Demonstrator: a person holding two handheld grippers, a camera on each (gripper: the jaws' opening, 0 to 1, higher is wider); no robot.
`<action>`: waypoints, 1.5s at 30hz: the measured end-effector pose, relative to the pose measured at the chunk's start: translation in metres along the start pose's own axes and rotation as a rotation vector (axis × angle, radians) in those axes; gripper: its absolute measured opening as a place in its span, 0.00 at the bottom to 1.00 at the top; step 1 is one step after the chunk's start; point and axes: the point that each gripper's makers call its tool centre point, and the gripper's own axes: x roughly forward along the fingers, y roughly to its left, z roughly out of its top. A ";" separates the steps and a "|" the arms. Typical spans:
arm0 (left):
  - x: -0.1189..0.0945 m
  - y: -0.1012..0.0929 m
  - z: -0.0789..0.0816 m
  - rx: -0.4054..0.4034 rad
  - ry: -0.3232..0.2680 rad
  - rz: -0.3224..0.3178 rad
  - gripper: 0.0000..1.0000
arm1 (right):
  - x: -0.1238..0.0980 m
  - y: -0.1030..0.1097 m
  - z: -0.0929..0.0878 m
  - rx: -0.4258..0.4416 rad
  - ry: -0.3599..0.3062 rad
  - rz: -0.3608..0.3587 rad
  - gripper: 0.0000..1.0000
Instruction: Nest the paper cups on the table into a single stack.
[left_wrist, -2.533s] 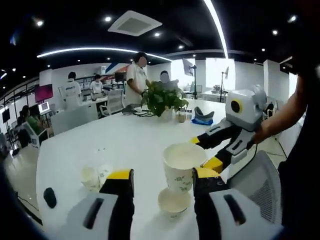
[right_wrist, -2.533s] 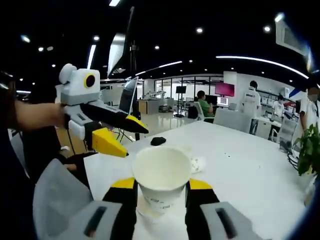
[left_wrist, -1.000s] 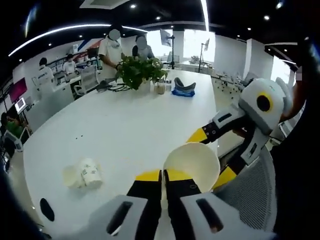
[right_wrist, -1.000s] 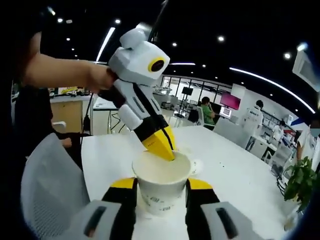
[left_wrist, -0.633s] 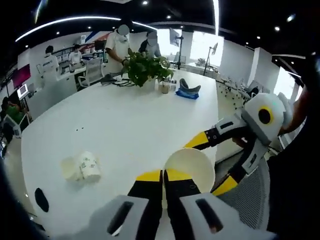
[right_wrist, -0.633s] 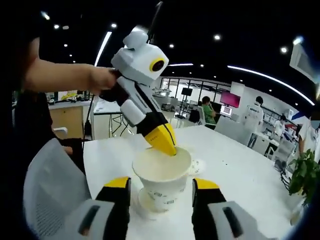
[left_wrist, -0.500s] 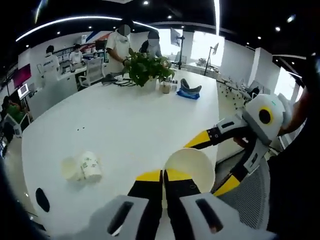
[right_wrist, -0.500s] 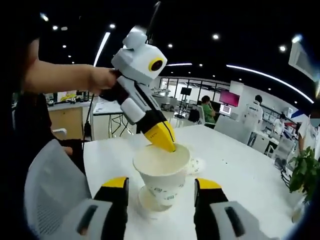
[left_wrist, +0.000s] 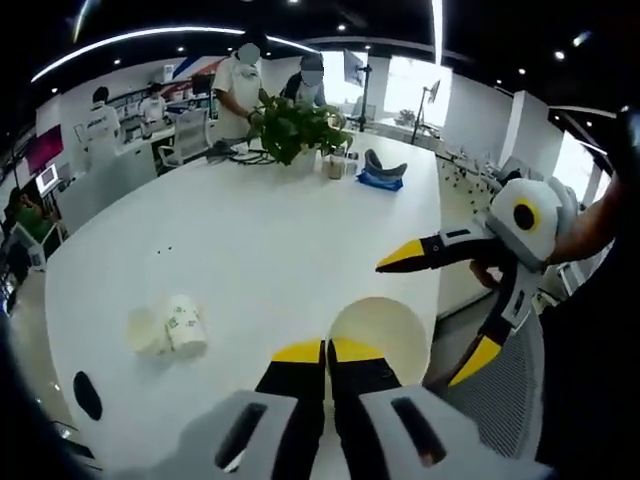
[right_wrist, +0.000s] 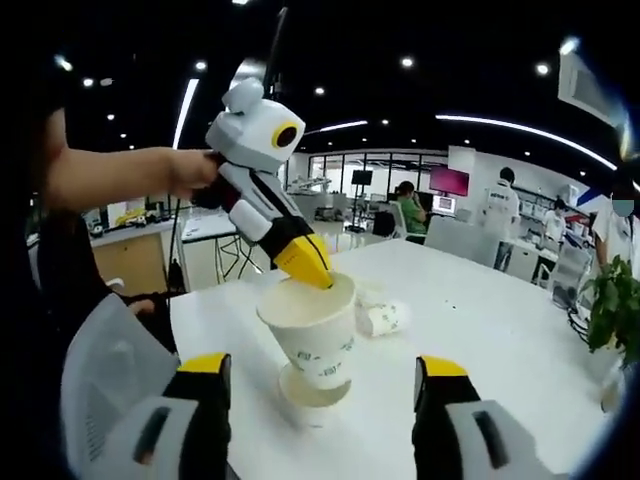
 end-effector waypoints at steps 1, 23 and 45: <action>0.000 0.000 -0.001 0.000 0.002 0.001 0.00 | -0.001 0.000 -0.002 0.003 0.002 -0.002 0.78; 0.015 0.003 -0.023 -0.012 0.053 -0.015 0.00 | -0.014 0.000 -0.027 0.063 0.036 -0.028 0.85; 0.039 0.007 -0.045 -0.038 0.098 -0.033 0.00 | -0.012 0.005 -0.038 0.064 0.072 -0.018 0.83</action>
